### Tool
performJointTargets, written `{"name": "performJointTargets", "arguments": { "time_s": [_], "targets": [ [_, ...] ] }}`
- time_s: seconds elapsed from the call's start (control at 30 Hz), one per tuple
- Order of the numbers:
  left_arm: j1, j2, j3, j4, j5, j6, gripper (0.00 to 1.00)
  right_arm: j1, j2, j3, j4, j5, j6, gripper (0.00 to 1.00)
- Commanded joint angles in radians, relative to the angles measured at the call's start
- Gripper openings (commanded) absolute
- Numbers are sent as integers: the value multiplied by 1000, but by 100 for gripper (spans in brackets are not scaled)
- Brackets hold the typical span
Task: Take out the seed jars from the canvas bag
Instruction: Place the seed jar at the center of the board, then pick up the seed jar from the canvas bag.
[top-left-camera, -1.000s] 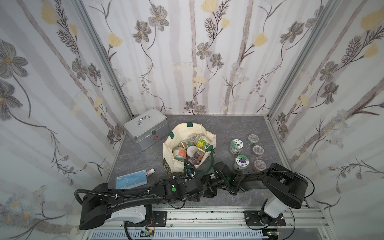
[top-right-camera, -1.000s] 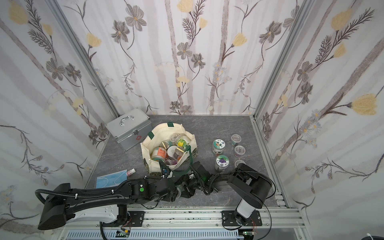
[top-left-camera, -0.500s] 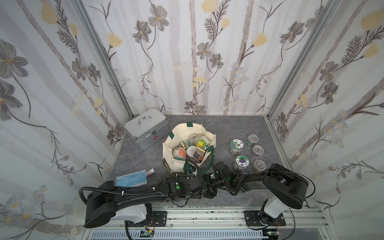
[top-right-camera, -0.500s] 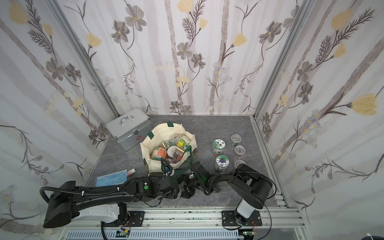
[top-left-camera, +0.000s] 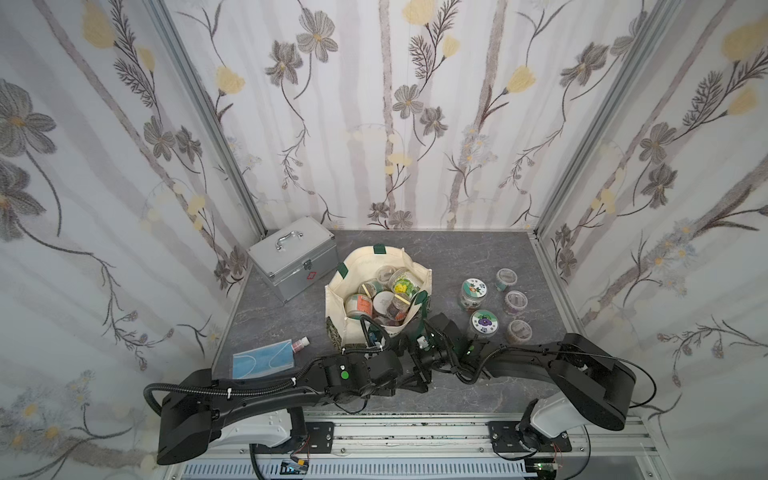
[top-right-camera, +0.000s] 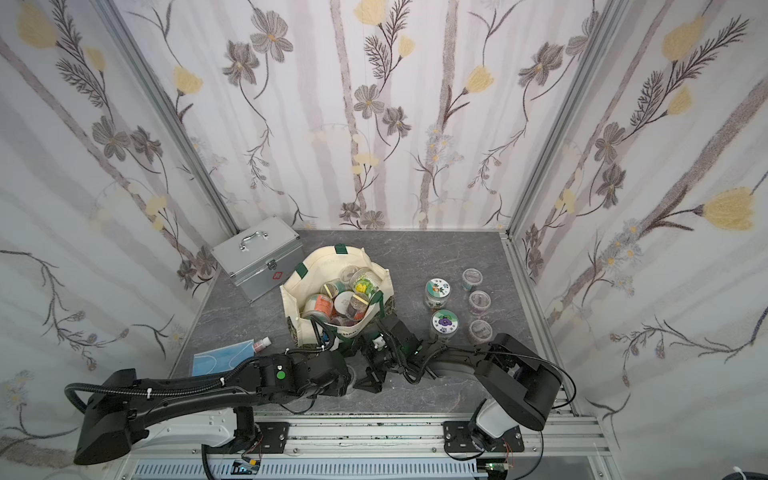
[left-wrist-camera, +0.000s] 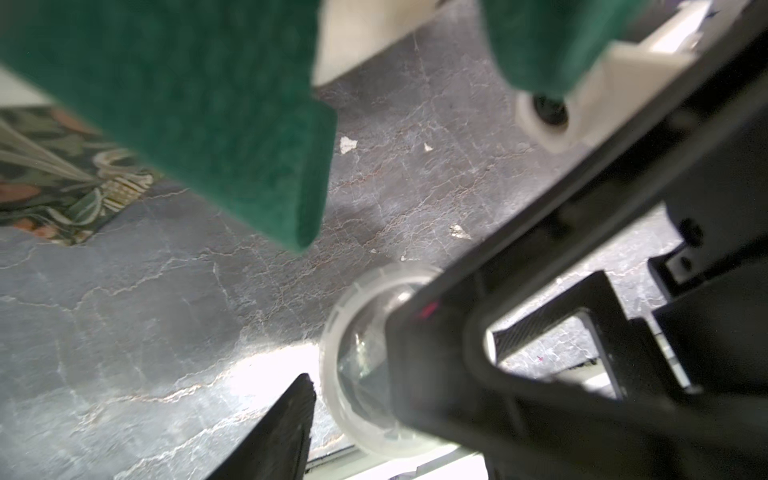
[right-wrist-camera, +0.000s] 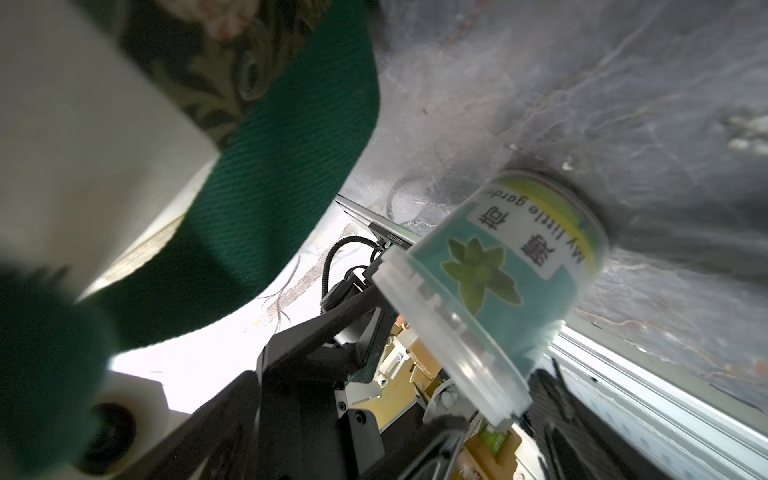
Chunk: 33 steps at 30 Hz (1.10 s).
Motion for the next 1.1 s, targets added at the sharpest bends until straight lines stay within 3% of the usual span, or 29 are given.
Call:
{"name": "performJointTargets", "arguments": {
  "time_s": [0.0,0.17,0.33,0.5,0.67,0.83,1.07],
  "targets": [
    [-8,-46,40,-45,-19,-17,68,2,-75,79,-328,123,-264,100],
    [-43,-135,122,-164,-48,-19,74,2,-232,112,-611,298,-468,100],
    [-46,-199,202,-271,-71,10,80,0,-359,162,-758,416,-591,100],
    [-13,-213,348,-390,-145,116,90,-26,-442,269,-844,524,-708,100],
    [139,-160,503,-450,-121,300,100,-131,-464,411,-857,531,-834,100],
    [352,-94,604,-429,-35,451,100,-214,-449,556,-776,513,-1040,100],
    [639,52,687,-381,127,558,100,-223,-249,789,-695,469,-1167,100]
  ]
}}
